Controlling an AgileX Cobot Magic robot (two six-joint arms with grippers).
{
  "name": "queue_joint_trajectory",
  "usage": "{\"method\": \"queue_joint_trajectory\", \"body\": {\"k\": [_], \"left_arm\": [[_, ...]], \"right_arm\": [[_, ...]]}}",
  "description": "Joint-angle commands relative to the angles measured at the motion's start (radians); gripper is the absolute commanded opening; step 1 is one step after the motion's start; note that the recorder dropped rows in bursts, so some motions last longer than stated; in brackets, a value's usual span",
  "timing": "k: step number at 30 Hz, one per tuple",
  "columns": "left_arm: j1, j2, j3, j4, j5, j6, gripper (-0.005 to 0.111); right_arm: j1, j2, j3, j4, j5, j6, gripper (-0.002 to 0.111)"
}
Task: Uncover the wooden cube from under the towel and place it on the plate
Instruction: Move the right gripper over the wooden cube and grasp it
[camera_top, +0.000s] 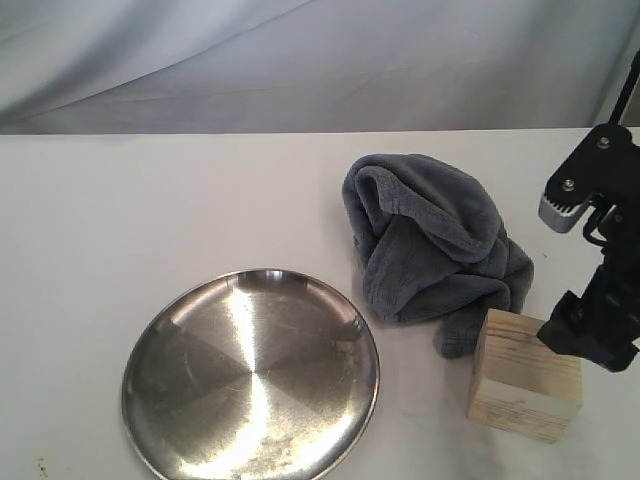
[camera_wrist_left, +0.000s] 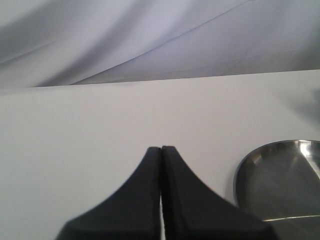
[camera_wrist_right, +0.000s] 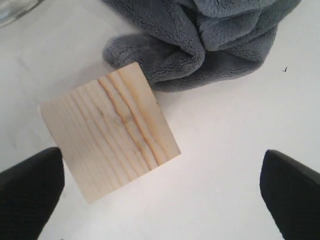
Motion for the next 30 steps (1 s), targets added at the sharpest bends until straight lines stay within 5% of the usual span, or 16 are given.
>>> {"method": "queue_joint_trajectory", "body": {"k": [1,13,30], "left_arm": [[-0.003,-0.003,0.004,-0.006,-0.008,0.0,0.0],[-0.003,-0.003,0.004,-0.006,-0.008,0.0,0.0],[-0.003,-0.003,0.004,-0.006,-0.008,0.0,0.0]], "right_arm": [[0.004,0.0,0.0,-0.027,0.009,-0.006,0.105],[0.004,0.112,0.002,0.137,0.096,-0.233,0.105],[0.004,0.244,0.002,0.076,-0.018,-0.31,0.105]]}}
